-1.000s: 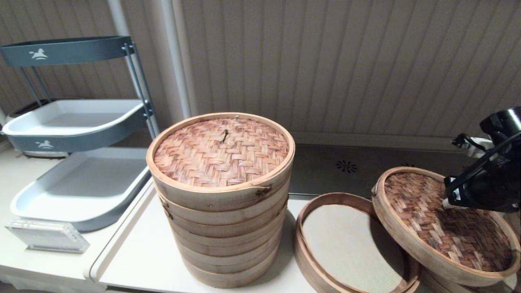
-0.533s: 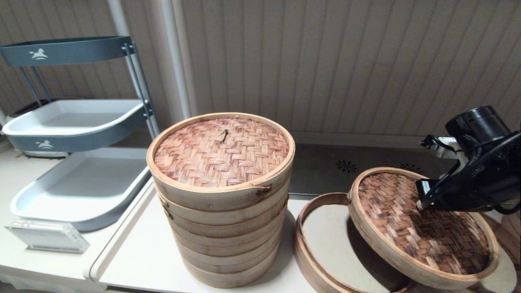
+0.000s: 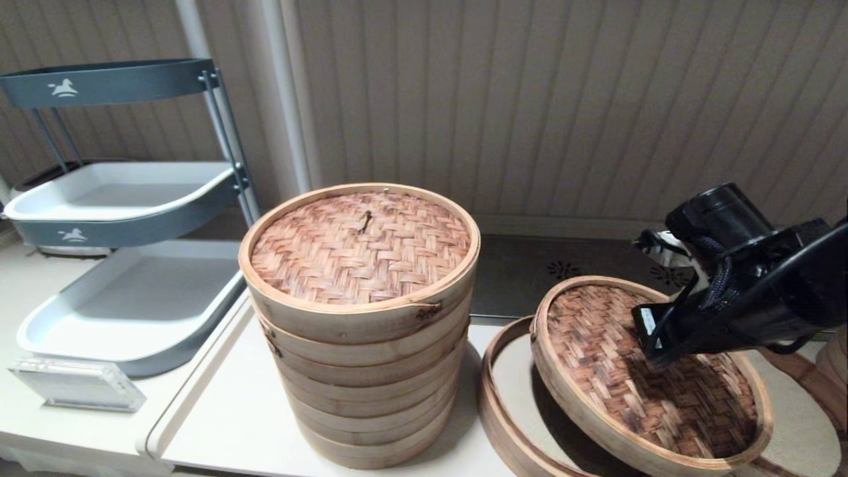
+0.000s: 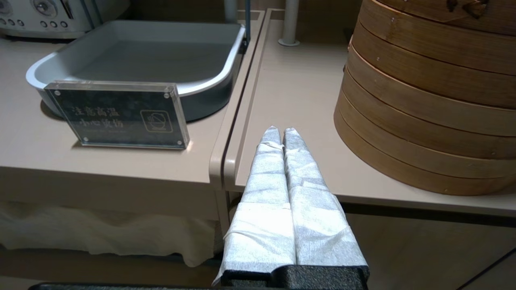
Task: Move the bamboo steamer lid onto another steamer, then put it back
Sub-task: Put the steamer
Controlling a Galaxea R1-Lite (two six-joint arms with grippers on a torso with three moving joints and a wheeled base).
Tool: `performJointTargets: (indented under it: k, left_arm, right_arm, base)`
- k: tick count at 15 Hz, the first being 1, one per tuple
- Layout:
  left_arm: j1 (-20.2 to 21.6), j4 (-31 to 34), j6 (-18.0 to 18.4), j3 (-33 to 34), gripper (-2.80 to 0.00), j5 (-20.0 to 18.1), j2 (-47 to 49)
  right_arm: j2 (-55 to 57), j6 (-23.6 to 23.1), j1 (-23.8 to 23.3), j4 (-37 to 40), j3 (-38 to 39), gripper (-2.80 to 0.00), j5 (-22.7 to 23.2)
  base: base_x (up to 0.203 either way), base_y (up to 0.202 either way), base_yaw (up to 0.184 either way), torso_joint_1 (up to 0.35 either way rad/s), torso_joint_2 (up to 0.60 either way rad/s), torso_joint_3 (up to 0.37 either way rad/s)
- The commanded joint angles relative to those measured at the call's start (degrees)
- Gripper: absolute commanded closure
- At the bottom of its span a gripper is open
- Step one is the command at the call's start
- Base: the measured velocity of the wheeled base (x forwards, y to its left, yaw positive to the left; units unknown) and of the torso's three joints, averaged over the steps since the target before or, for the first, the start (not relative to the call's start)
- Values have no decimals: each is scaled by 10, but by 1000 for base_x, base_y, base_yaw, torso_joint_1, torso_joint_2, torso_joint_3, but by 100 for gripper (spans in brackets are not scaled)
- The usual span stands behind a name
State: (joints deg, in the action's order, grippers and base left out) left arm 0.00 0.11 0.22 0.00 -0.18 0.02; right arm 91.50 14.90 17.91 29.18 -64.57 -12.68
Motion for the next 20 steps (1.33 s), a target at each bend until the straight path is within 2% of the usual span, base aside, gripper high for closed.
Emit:
performJointTargets:
  k: [1, 9, 20]
  left_arm:
    - [0, 0, 0, 2, 0, 0, 1]
    - [0, 1, 0, 2, 0, 0, 1]
    - [0, 1, 0, 2, 0, 0, 1]
  right_arm:
    - [5, 2, 16, 2, 0, 0, -4]
    - [43, 35, 66, -3, 0, 0, -24]
    - [64, 44, 101, -4, -7, 0, -32]
  base:
    - [0, 0, 0, 0, 0, 0]
    - [0, 0, 0, 0, 0, 0]
    - [0, 0, 0, 0, 0, 0]
